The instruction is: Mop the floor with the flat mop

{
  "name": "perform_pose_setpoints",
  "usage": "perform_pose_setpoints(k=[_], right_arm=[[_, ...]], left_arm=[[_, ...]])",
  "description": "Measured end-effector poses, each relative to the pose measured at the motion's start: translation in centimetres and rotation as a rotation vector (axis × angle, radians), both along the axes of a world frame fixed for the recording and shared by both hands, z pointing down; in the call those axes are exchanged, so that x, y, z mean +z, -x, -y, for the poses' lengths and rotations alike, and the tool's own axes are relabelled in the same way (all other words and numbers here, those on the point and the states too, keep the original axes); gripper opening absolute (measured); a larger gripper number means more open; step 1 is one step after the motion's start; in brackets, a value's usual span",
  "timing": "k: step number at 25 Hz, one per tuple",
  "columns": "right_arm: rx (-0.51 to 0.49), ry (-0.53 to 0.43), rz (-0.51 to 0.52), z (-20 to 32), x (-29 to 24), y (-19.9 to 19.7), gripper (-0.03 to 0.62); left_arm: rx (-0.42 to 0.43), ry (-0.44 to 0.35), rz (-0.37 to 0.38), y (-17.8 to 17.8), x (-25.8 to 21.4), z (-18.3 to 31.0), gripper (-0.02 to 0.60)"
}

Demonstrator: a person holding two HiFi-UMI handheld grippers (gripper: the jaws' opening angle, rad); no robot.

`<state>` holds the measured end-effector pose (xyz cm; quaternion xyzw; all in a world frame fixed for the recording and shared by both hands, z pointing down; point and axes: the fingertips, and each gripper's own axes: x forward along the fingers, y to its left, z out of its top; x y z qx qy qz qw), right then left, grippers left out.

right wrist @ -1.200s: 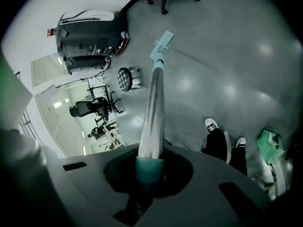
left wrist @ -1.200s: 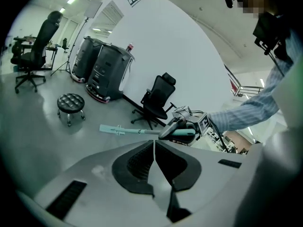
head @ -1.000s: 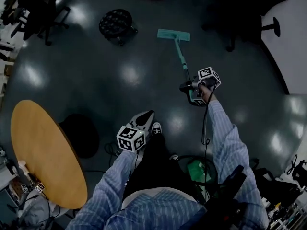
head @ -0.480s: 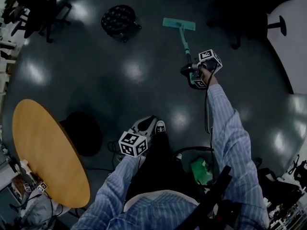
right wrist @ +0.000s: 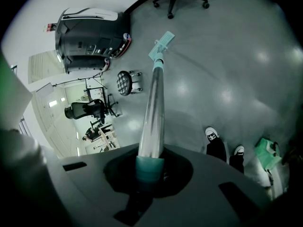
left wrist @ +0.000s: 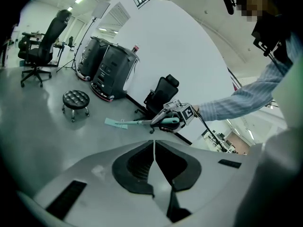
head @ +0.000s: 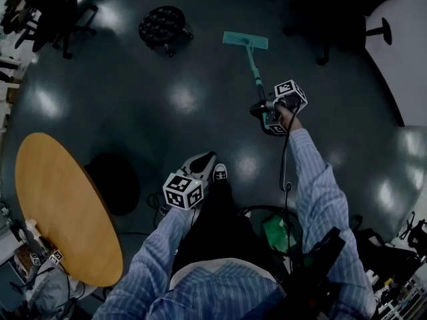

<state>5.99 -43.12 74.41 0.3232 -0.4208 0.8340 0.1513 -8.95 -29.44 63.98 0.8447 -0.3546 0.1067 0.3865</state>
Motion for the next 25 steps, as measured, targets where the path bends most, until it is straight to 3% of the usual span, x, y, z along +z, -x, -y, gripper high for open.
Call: perform_pose_setpoints(k=[8, 19, 25], right_arm=[[0.013, 0.022, 0.029, -9.5, -1.5, -0.4, 0.017], [0.071, 0.048, 0.112, -24.5, -3.4, -1.8, 0.017], [0.039, 0.062, 0.105, -33.8, -4.2, -2.1, 0.017]], left_arm=[[0.028, -0.019, -0.012, -1.4, -1.8, -3.4, 0.014], [0.058, -0.033, -0.017, -5.1, -4.1, -11.8, 0.014], [0.060, -0.033, -0.037, -6.0, -5.3, -16.7, 0.014]])
